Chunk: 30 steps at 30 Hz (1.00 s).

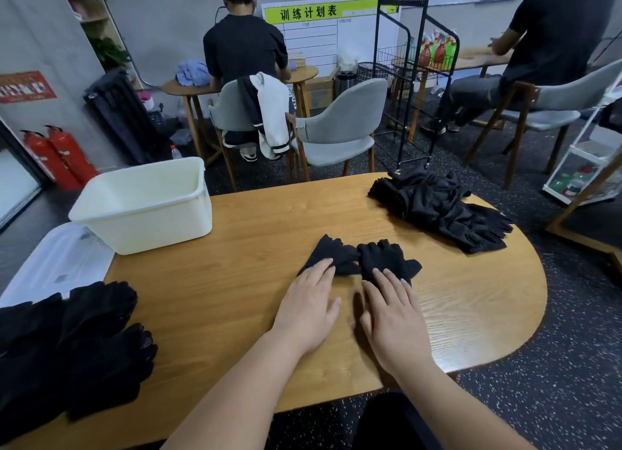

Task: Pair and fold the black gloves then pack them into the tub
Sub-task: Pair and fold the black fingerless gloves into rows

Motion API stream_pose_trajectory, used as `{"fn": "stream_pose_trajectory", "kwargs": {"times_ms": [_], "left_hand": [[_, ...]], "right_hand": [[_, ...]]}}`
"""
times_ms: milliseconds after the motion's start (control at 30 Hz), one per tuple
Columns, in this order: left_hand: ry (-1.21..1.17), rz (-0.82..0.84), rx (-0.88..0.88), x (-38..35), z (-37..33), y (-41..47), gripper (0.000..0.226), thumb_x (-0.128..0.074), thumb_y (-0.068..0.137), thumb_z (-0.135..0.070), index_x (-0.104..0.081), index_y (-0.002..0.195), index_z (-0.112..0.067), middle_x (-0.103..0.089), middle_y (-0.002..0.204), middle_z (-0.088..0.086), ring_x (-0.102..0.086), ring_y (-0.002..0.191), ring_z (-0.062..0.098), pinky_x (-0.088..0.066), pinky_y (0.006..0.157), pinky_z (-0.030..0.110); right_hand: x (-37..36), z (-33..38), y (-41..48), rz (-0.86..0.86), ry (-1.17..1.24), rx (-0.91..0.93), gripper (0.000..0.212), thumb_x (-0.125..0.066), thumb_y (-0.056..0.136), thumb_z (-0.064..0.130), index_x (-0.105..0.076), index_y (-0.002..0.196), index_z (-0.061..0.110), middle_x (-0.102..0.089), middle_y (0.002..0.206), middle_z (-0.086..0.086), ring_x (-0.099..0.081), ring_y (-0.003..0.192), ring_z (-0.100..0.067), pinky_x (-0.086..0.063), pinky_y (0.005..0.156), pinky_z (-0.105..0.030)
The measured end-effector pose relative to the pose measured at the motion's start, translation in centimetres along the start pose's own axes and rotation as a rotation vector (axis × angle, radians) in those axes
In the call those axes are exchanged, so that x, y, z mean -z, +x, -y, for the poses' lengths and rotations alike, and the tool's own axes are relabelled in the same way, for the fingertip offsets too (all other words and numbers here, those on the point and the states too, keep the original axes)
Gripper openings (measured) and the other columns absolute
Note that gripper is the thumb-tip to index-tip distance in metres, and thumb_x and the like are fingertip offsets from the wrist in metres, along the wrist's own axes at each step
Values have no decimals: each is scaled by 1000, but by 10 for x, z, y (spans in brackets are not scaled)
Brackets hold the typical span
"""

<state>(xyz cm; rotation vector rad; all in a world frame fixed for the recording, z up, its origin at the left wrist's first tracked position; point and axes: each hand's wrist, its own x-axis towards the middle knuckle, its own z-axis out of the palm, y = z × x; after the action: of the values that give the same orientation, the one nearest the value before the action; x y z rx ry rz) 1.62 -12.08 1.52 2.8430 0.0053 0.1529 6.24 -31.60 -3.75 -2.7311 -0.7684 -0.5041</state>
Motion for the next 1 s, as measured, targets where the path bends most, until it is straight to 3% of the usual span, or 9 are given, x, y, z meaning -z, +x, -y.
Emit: {"fn": "stream_pose_trajectory", "kwargs": {"times_ms": [167, 233, 333, 400, 467, 600, 733, 900, 1000], "left_hand": [[-598, -319, 268, 32, -1, 12, 50, -55, 109, -31, -47, 158, -25, -37, 159, -21, -40, 143, 1, -38, 119, 27], [-716, -336, 425, 32, 6, 7, 49, -55, 109, -34, -48, 157, -26, -42, 153, -20, -43, 139, 3, -40, 114, 28], [-383, -179, 573, 12, 30, -13, 55, -45, 109, -49, -46, 158, -22, -44, 158, -5, -35, 147, 18, -34, 119, 36], [-153, -95, 584, -4, 42, -30, 62, -40, 108, -55, -40, 160, -21, -34, 164, 3, -21, 153, 26, -29, 125, 44], [-57, -117, 557, -13, 45, -42, 65, -39, 108, -55, -29, 164, -22, -21, 168, 5, -12, 156, 27, -25, 127, 47], [87, -180, 401, -16, 45, -54, 67, -38, 109, -52, -19, 167, -25, -5, 174, 5, -3, 161, 26, -20, 130, 46], [184, -78, 163, -23, 49, -59, 64, -17, 110, -56, -27, 166, -27, -19, 174, -4, -10, 161, 15, -5, 133, 42], [146, -61, 167, -24, 50, -60, 66, -14, 109, -57, -32, 165, -28, -24, 172, -7, -15, 159, 13, -8, 133, 40], [130, -50, 174, -23, 51, -61, 66, -13, 109, -58, -33, 164, -30, -23, 172, -8, -15, 159, 13, -11, 132, 40]], "right_hand": [[2, 1, 0, 14, -12, -35, 51, -44, 103, 39, -55, 148, 16, -41, 163, -9, -28, 156, -29, -23, 128, -49], [2, 0, 0, 11, -10, -52, 51, -44, 103, 40, -56, 147, 17, -43, 162, -9, -30, 155, -29, -24, 127, -48], [2, 1, 1, 24, -8, -76, 52, -42, 103, 41, -57, 146, 17, -48, 158, -9, -35, 151, -28, -28, 125, -48], [2, 2, 1, 36, -14, -87, 52, -39, 103, 41, -59, 144, 16, -53, 154, -8, -40, 148, -28, -29, 125, -48], [3, 3, 2, 34, -14, -90, 52, -37, 102, 41, -62, 141, 16, -58, 149, -7, -45, 144, -27, -31, 124, -48], [2, 3, 3, 25, -18, -90, 49, -39, 102, 40, -66, 135, 16, -63, 142, -6, -51, 138, -26, -35, 121, -48], [1, 3, 3, 59, -24, -70, 49, -36, 103, 42, -66, 133, 20, -64, 142, -3, -52, 139, -23, -33, 122, -48], [-1, 2, 4, 88, -30, 1, 52, -32, 106, 45, -60, 143, 24, -55, 154, 3, -40, 150, -18, -27, 126, -46], [3, 2, 4, 1, 2, -127, 46, -41, 109, 44, -55, 146, 20, -49, 155, -4, -37, 149, -27, -32, 122, -50]]}}
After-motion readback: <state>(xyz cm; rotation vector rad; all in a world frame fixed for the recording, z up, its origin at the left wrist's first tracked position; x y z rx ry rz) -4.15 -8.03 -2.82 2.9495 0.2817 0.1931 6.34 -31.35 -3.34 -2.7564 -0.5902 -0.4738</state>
